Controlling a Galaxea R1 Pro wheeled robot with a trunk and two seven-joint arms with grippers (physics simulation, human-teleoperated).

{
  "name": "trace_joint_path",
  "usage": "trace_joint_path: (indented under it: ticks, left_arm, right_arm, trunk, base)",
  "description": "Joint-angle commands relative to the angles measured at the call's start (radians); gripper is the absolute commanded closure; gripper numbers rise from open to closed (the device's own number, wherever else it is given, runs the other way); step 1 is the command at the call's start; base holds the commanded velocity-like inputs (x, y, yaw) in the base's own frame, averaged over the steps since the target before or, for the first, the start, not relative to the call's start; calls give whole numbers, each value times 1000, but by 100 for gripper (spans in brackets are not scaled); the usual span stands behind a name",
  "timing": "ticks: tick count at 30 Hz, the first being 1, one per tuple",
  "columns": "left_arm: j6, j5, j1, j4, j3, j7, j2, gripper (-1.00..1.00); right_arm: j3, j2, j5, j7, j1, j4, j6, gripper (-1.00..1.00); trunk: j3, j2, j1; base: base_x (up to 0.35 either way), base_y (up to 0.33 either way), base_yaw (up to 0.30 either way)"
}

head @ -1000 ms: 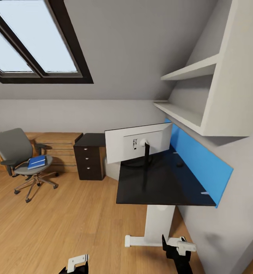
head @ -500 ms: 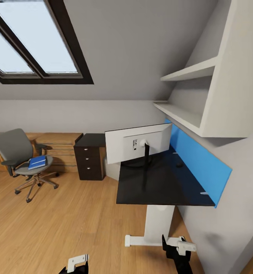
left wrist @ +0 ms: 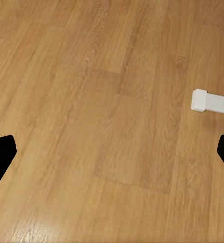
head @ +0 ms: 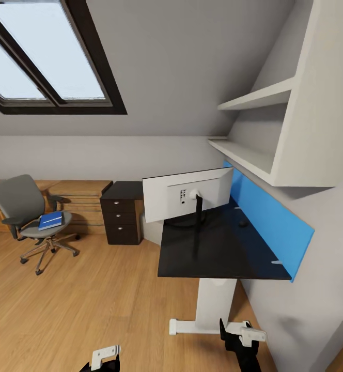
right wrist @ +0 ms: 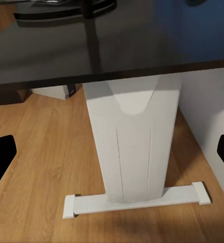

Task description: In the bedroom, organize the workspace by keeping the computer under the desk, ensuring the monitor is on the desk, placing the keyboard on the desk next to the monitor, placing the mouse on the desk next to the keyboard, moving the folder from the swivel chair onto the desk next to the mouse, stacking the notebook on top of the folder with the pen on top of the notebook, and positioning the swivel chair next to the desk.

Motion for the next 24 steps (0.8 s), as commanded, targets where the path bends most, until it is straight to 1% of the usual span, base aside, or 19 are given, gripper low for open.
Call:
trace_joint_path:
  ticks: [1, 24]
  left_arm:
    - [-5, 7, 0, 1, 4, -2, -1, -100]
    - [-4, 6, 0, -3, 4, -6, 0, -100]
  right_arm:
    - [6, 0, -11, 4, -1, 2, -4, -100]
    - [8, -1, -10, 5, -1, 0, -5, -100]
  trunk:
    - [0, -1, 0]
    - [0, -1, 0]
  base:
    - [0, 0, 0]
    - [0, 0, 0]
